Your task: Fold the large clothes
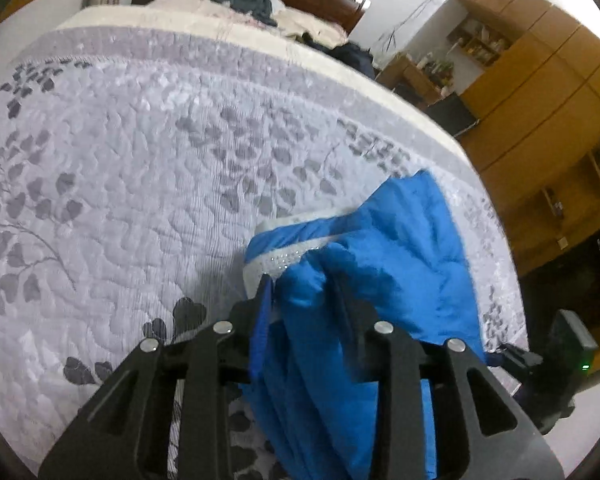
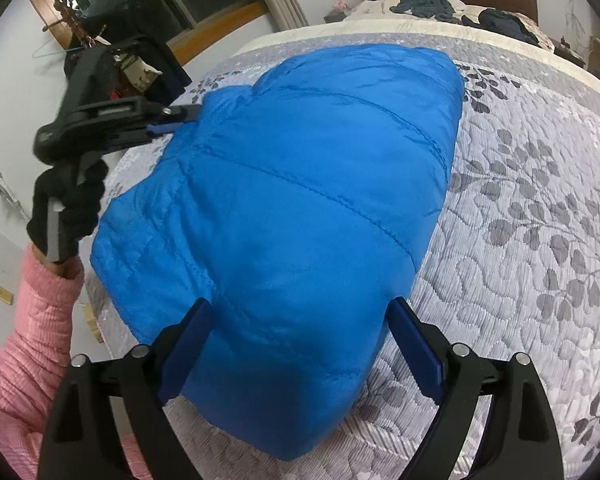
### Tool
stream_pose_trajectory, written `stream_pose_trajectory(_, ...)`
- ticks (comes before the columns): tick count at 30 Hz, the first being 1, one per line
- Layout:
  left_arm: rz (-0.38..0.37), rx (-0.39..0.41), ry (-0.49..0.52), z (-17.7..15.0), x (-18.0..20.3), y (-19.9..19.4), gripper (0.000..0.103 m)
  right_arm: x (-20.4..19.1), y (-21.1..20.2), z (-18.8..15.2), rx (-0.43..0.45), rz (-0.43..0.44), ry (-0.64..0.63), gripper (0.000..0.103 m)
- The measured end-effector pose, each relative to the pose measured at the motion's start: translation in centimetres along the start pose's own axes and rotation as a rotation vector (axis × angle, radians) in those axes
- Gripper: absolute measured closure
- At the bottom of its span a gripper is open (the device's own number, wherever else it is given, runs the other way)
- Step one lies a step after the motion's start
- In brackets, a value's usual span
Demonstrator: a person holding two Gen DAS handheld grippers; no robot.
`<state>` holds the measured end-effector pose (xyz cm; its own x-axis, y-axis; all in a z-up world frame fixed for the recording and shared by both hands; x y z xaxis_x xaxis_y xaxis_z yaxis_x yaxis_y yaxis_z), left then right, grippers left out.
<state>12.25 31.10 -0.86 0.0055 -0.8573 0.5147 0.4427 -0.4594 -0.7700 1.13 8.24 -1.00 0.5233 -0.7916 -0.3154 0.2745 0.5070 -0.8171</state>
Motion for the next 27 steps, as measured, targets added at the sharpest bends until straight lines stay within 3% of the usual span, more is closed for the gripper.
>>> stream_pose_trajectory(7,0.026,-0.033,0.013,-0.6,-0.4,2.5,0.069,0.3,0.2,0.2,0.001,0.004,0.001,0.012)
stream_pose_trajectory(15,-0.02,0.007,-0.044,-1.1,-0.5,0.3,0.07,0.1,0.1,0.1,0.003,0.002,0.002,0.012)
stream_pose_trajectory(24,-0.1,0.05,-0.062,-5.1,-0.7,-4.3,0.046,0.1,-0.3,-0.2,0.016,0.0,-0.006,0.012)
stream_pose_trajectory(27,-0.123,0.054,-0.075,-6.7,-1.0,-5.0,0.046,0.1,-0.3,-0.3,0.019,0.002,-0.006,0.012)
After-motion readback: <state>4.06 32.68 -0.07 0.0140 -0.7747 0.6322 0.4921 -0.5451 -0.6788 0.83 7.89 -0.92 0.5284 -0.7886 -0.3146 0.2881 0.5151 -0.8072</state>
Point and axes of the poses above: each gripper's, at about its wrist camera, not at the fingertips, and y roughly the way its jaws point, x to its right, z to its top, the point moved 2 cm from there along y, roughly the way its jaws point, and after that the axes turned 4 degrees about -y, right-handed, at the moved point
